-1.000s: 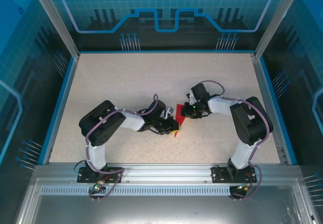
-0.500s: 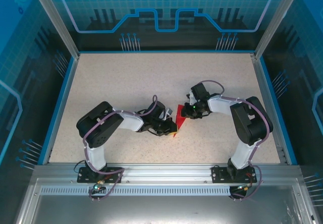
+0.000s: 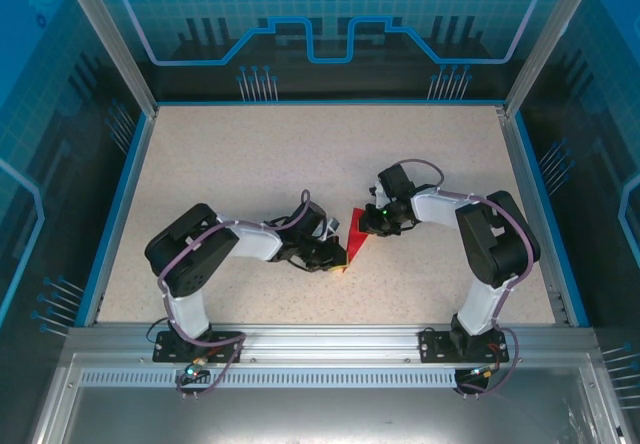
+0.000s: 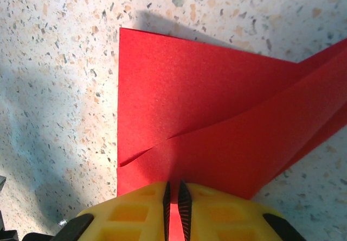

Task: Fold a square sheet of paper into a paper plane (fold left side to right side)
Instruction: Fold the wing for the fifth time at the center of the table.

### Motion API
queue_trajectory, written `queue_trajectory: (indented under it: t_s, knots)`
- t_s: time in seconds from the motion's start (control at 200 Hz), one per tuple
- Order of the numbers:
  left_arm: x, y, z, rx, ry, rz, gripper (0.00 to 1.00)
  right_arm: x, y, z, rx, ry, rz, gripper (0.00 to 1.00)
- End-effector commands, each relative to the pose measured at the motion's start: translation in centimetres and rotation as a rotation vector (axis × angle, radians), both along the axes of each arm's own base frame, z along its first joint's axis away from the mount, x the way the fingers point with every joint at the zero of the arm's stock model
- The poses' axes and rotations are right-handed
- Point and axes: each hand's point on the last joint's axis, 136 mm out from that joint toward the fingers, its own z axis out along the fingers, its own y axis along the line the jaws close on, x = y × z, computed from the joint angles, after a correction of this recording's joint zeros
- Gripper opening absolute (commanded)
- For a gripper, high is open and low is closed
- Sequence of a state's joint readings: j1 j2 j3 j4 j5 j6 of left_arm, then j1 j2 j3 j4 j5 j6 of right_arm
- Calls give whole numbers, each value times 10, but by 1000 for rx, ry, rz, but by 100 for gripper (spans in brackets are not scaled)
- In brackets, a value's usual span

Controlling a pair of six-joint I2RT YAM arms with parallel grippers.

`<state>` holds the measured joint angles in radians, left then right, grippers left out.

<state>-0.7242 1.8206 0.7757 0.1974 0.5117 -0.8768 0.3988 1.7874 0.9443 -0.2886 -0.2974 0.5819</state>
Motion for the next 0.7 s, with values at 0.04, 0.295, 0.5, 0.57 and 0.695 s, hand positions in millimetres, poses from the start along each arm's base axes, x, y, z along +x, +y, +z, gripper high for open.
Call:
queue_trajectory:
  t_s: [0.04,0.295,0.5,0.57,0.695]
  knots:
    - [-49,35,-32,168,155,-55,6,-17,-23,-29,-122,89,-12,18]
    - [-36,34,-2,120,85,-52,6,-17,-22,-30,-117,93,-9,17]
    - [-12,22,45,64,-23,-77,7,-18,-21,-30,-115,94,-7,17]
    - [-5,13,54,33,-35,-86,7,-18,-21,-30,-114,94,-8,17]
    - [1,-1,51,22,-36,-116,7,-18,-20,-29,-113,93,-6,17]
